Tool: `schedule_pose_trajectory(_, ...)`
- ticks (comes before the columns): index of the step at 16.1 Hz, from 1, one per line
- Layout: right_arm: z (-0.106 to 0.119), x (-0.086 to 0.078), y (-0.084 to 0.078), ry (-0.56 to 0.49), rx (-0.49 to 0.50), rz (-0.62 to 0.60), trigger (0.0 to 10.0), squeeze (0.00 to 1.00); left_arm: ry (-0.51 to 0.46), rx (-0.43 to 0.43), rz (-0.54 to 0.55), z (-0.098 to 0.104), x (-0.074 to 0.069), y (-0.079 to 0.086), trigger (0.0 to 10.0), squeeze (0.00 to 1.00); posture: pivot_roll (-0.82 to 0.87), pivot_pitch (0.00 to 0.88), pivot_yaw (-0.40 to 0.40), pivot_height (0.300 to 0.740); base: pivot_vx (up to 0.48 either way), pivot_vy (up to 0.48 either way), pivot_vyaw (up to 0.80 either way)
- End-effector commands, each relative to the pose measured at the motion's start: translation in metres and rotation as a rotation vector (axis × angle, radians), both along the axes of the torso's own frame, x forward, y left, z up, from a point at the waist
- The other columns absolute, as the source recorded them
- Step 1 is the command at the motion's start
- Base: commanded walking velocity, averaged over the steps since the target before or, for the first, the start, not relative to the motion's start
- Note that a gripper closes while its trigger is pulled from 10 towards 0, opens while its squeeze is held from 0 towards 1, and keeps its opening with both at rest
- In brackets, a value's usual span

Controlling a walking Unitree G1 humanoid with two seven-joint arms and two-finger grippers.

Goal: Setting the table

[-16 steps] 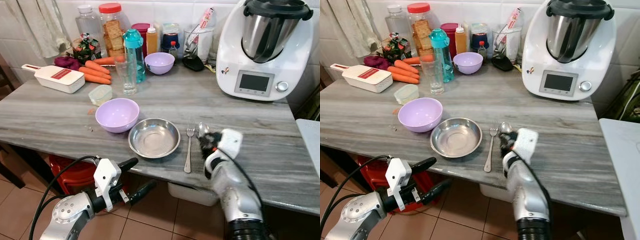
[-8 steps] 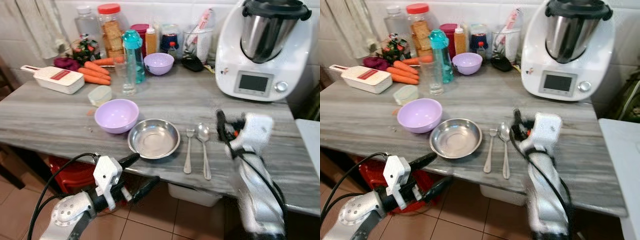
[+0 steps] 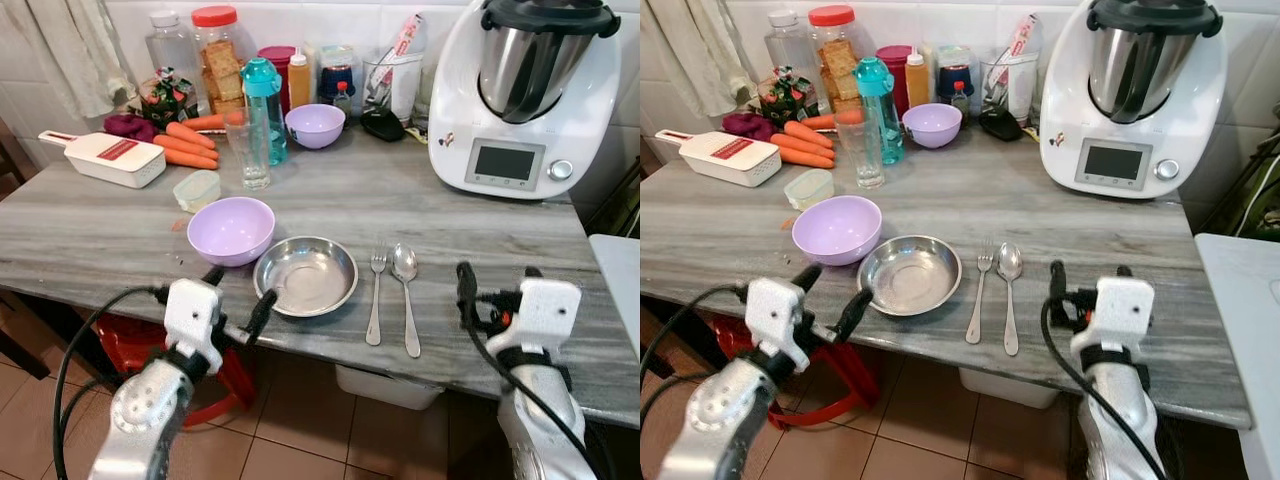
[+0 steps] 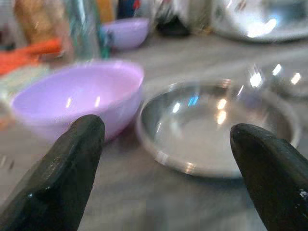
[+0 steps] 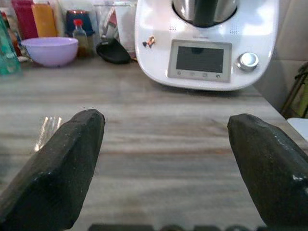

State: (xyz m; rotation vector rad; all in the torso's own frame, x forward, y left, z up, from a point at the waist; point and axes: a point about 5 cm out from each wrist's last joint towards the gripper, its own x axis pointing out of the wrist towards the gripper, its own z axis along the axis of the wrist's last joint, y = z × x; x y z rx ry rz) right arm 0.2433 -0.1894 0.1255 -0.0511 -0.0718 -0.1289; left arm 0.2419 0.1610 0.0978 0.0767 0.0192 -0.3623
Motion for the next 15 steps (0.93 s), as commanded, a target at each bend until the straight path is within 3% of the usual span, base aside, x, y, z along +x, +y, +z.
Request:
schedule_pose_trajectory(1, 0.007, 0.001, 0.003, -0.032, -0.014, 0.021, 10.0, 0.58, -0.009, 0.022, 0.033, -0.002, 0.001, 0.004, 10.0, 0.0, -0.01, 0.0, 0.035, 0.74, 0.0, 0.0, -0.52)
schedule_pose_trajectory(2, 0.007, 0.002, 0.003, -0.032, -0.015, 0.023, 10.0, 0.58, -0.01, 0.023, 0.039, -0.003, 0.002, 0.004, 10.0, 0.0, -0.01, 0.0, 0.035, 0.74, 0.0, 0.0, -0.52)
schedule_pose_trajectory(3, 0.009, 0.004, 0.004, -0.033, -0.02, 0.036, 10.0, 0.0, -0.012, 0.027, 0.061, -0.005, 0.007, 0.006, 10.0, 0.0, 0.0, 0.0, 0.033, 0.74, 0.0, 0.0, -0.8)
schedule_pose_trajectory(15, 0.005, 0.011, 0.007, -0.032, -0.004, 0.045, 10.0, 0.0, -0.029, 0.028, 0.094, -0.007, 0.018, 0.003, 10.0, 0.0, 0.0, 0.0, 0.03, 0.74, 0.0, 0.0, -0.06)
